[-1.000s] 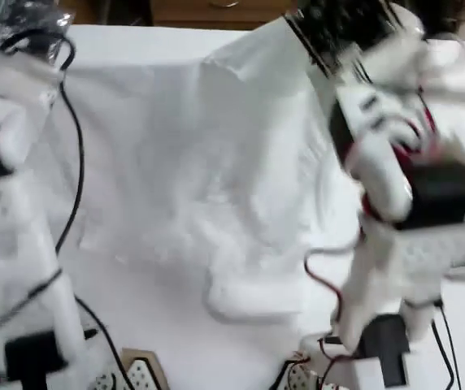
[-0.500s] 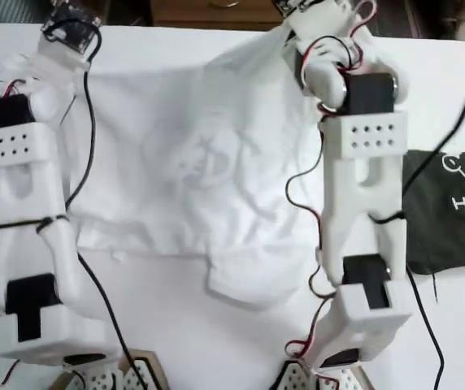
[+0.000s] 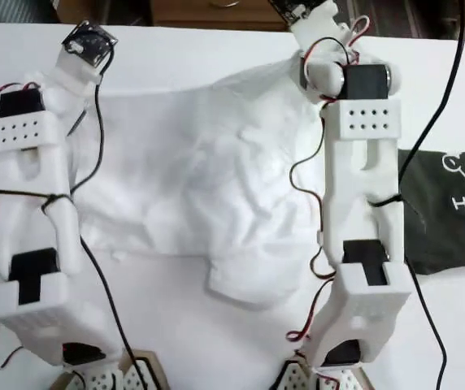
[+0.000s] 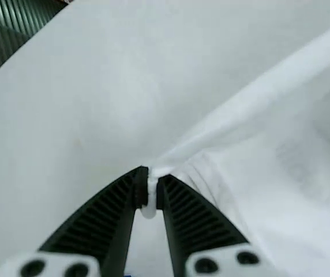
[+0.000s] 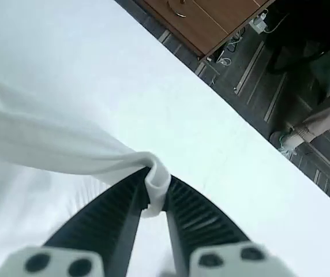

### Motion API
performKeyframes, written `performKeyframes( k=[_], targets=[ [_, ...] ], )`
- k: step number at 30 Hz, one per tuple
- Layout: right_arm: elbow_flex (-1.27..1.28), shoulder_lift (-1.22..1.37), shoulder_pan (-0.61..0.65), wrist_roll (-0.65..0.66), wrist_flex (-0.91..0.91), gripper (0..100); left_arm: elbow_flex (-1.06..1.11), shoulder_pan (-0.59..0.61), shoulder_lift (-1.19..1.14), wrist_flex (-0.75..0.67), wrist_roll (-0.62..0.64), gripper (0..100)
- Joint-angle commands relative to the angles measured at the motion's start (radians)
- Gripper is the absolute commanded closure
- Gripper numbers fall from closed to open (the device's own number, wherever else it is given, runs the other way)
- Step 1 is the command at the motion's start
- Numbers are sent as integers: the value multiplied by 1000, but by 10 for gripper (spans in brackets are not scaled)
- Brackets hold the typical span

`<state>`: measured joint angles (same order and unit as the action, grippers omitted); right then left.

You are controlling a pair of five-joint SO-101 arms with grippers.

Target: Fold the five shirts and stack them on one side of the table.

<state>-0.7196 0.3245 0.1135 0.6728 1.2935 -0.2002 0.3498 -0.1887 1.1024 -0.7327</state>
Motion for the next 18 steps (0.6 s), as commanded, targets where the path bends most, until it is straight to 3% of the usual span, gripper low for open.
performKeyframes(
  k=[1, 10, 18],
  targets=[
    [-17, -8, -25, 0, 38, 978, -101, -2, -5, 77, -5, 980],
    [-75, -1, -22, 0, -8, 978, -255, -17, -11, 89, -5, 980],
    [-84, -19, -25, 2, 240, 978, -252, -18, -11, 307, -57, 980]
  ],
)
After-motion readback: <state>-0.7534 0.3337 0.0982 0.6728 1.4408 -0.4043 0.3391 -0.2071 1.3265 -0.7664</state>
